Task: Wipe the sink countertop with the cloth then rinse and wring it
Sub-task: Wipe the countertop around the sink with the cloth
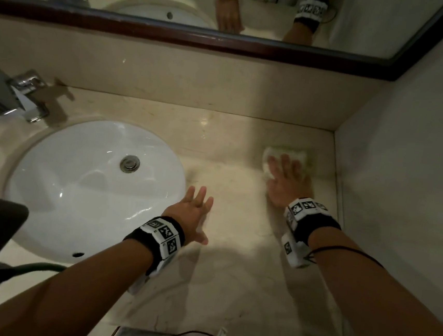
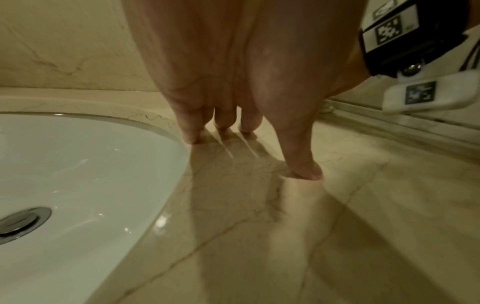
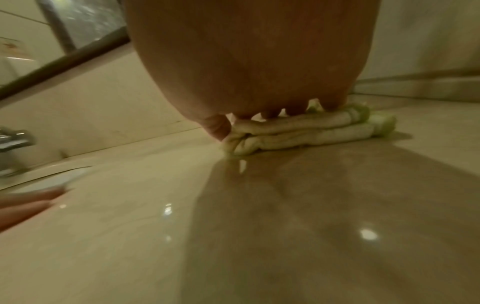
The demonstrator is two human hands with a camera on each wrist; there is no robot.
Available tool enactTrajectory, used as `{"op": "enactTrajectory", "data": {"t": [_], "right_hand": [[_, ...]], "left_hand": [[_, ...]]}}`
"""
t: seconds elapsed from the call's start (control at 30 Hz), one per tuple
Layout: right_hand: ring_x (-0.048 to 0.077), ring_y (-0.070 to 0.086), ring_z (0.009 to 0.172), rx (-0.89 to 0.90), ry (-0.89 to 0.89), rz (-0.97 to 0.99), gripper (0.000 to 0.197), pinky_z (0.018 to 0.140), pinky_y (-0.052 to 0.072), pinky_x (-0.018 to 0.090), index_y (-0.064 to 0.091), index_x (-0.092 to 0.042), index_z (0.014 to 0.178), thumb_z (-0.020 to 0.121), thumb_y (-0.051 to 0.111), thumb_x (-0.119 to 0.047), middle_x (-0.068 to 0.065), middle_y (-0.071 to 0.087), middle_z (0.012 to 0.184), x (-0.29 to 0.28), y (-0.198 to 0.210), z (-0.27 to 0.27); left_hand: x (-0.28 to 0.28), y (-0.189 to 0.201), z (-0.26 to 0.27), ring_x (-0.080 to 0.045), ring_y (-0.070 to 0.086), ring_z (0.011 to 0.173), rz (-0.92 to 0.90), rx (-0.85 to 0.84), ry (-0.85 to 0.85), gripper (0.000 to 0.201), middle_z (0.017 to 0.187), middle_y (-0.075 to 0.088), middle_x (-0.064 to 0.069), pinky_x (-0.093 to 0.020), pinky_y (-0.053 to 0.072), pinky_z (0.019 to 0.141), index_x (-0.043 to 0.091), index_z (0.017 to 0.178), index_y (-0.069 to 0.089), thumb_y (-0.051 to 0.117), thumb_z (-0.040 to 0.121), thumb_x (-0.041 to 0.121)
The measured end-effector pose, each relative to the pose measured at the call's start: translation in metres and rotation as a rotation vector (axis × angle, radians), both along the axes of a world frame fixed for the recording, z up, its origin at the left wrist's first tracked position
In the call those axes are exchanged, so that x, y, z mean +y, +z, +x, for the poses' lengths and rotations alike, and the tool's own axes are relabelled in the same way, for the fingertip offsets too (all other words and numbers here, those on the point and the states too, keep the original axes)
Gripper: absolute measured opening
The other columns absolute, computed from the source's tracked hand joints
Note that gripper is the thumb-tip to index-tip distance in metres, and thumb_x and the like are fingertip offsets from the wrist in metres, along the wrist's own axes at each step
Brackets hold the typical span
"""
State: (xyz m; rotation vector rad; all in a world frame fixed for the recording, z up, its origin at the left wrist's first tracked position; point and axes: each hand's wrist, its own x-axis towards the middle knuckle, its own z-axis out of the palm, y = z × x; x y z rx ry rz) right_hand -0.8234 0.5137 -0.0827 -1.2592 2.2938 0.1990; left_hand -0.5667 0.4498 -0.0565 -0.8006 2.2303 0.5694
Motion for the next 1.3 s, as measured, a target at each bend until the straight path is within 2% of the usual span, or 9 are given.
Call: {"op": "enactTrajectory", "data": {"t": [0.13, 0.3, 0.47, 0.67, 0.83, 0.97, 1.07, 1.17, 1.3], "right_hand": [[0.033, -0.008, 0.149, 0.095, -0.16, 0.027, 0.062, 0.118, -0.003, 0.056, -0.007, -0.037, 0.153, 0.099, 0.023, -0.041, 0.003, -0.013, 0.163, 0.01, 0.002, -0.016], [0.036, -0.011, 0.148, 0.047, -0.242, 0.058, 0.063, 0.116, -0.005, 0.06, -0.009, -0.036, 0.153, 0.099, 0.024, -0.034, 0.004, -0.015, 0.162, -0.01, 0.007, -0.001], [0.037, -0.011, 0.148, 0.014, -0.083, 0.04, 0.066, 0.115, 0.001, 0.062, -0.01, -0.036, 0.153, 0.1, 0.029, -0.031, 0.003, -0.017, 0.162, -0.037, 0.012, 0.039], [0.033, -0.012, 0.148, 0.019, 0.252, -0.029, 0.07, 0.115, -0.005, 0.061, -0.006, -0.039, 0.152, 0.096, 0.034, -0.029, 0.0, -0.015, 0.162, -0.06, 0.009, 0.1], [0.028, -0.011, 0.149, 0.003, 0.332, -0.059, 0.061, 0.118, -0.002, 0.056, -0.005, -0.042, 0.151, 0.1, 0.027, -0.035, -0.004, -0.014, 0.163, -0.055, 0.005, 0.085], [0.03, -0.005, 0.15, -0.004, 0.219, -0.078, 0.058, 0.118, 0.009, 0.055, 0.0, -0.041, 0.152, 0.101, 0.028, -0.038, -0.002, -0.009, 0.163, -0.047, 0.003, 0.043], [0.028, -0.008, 0.15, 0.006, 0.056, -0.047, 0.056, 0.119, 0.004, 0.054, -0.004, -0.045, 0.151, 0.101, 0.022, -0.043, -0.004, -0.013, 0.163, -0.03, 0.0, -0.003], [0.031, -0.01, 0.149, 0.049, -0.122, -0.019, 0.058, 0.119, 0.001, 0.055, -0.006, -0.042, 0.152, 0.102, 0.022, -0.044, 0.0, -0.014, 0.163, -0.012, -0.001, -0.038], [0.037, -0.015, 0.147, 0.035, -0.279, -0.002, 0.06, 0.117, -0.002, 0.059, -0.008, -0.038, 0.153, 0.102, 0.024, -0.037, 0.006, -0.019, 0.161, -0.017, -0.003, -0.043]], "left_hand": [[0.0, -0.001, 0.001, -0.029, -0.019, 0.146, 0.004, 0.005, 0.005, 0.111, 0.159, -0.023, -0.004, -0.044, 0.019, 0.119, 0.02, 0.154, -0.009, 0.067, 0.081, 0.054], [-0.002, -0.003, 0.002, -0.029, -0.019, 0.146, 0.006, 0.021, 0.006, 0.111, 0.159, -0.022, -0.004, -0.044, 0.019, 0.119, 0.02, 0.154, -0.009, 0.067, 0.081, 0.054], [0.0, -0.005, 0.004, -0.027, -0.019, 0.146, 0.01, 0.043, 0.025, 0.11, 0.16, -0.021, -0.002, -0.044, 0.019, 0.119, 0.021, 0.154, -0.007, 0.068, 0.08, 0.053], [0.0, -0.005, 0.004, -0.027, -0.018, 0.146, 0.0, 0.059, 0.029, 0.11, 0.16, -0.02, -0.003, -0.043, 0.017, 0.12, 0.021, 0.154, -0.007, 0.069, 0.081, 0.052], [0.0, -0.008, 0.006, -0.025, -0.019, 0.146, -0.004, 0.062, 0.042, 0.11, 0.16, -0.021, 0.0, -0.043, 0.018, 0.12, 0.024, 0.154, -0.006, 0.069, 0.08, 0.054], [0.0, -0.007, 0.005, -0.025, -0.02, 0.146, -0.001, 0.063, 0.049, 0.11, 0.16, -0.021, 0.0, -0.042, 0.019, 0.119, 0.024, 0.154, -0.007, 0.069, 0.08, 0.054], [0.0, -0.005, 0.006, -0.024, -0.02, 0.146, 0.002, 0.062, 0.049, 0.11, 0.159, -0.023, 0.0, -0.041, 0.018, 0.118, 0.025, 0.154, -0.008, 0.068, 0.08, 0.054], [0.0, -0.006, 0.006, -0.023, -0.02, 0.146, 0.001, 0.063, 0.046, 0.11, 0.159, -0.023, 0.001, -0.041, 0.019, 0.118, 0.025, 0.154, -0.008, 0.068, 0.08, 0.055], [0.0, -0.006, 0.006, -0.022, -0.02, 0.146, 0.004, 0.072, 0.059, 0.11, 0.159, -0.023, 0.002, -0.042, 0.022, 0.118, 0.026, 0.154, -0.007, 0.068, 0.08, 0.055]]}}
